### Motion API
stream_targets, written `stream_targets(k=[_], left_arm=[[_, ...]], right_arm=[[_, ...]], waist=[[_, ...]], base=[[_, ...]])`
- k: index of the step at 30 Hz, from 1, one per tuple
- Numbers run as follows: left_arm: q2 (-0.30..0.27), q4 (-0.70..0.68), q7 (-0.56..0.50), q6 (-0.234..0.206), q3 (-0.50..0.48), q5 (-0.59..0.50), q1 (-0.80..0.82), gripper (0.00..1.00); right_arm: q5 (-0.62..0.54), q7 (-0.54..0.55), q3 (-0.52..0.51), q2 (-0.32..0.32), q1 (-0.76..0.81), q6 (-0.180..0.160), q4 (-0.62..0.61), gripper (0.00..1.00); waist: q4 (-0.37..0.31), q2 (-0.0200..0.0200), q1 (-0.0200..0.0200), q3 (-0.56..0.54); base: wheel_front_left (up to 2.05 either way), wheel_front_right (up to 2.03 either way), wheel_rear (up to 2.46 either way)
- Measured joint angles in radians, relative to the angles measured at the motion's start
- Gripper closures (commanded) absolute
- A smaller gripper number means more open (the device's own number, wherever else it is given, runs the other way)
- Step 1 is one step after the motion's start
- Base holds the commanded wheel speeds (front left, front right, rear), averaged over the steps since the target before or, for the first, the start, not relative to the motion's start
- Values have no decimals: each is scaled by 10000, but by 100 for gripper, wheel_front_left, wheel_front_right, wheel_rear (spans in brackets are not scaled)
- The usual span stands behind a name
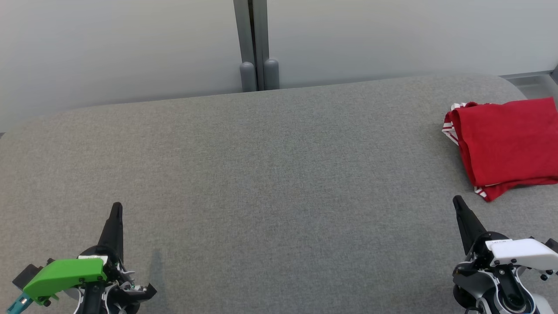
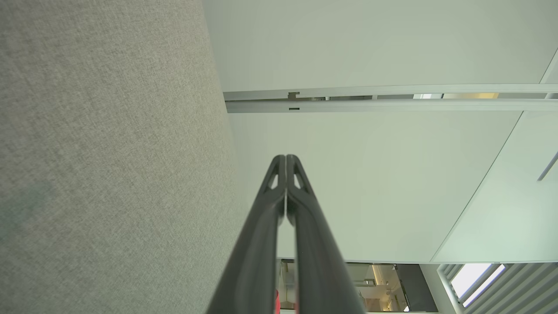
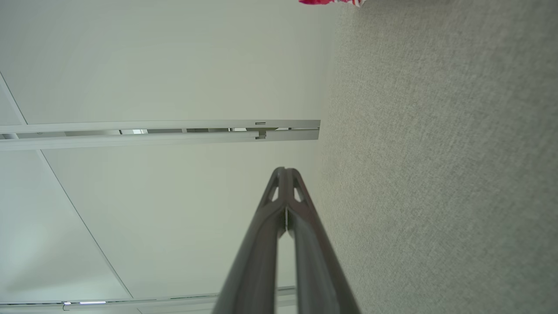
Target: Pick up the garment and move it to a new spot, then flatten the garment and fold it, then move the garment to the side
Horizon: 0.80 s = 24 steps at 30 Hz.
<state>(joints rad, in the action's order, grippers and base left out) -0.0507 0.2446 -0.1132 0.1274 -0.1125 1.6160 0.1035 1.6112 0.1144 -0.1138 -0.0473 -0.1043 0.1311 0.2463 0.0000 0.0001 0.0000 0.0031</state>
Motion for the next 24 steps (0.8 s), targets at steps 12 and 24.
stream_targets(k=[12,24], left_arm=[[2,0,0,0,-4,0,0,100],[4,0,0,0,-6,-2,0,100]], right_arm=[[0,0,0,0,0,0,0,100],[0,0,0,0,-1,0,0,100]], waist=[[0,0,0,0],[0,0,0,0]], base=[[0,0,0],[0,0,0]])
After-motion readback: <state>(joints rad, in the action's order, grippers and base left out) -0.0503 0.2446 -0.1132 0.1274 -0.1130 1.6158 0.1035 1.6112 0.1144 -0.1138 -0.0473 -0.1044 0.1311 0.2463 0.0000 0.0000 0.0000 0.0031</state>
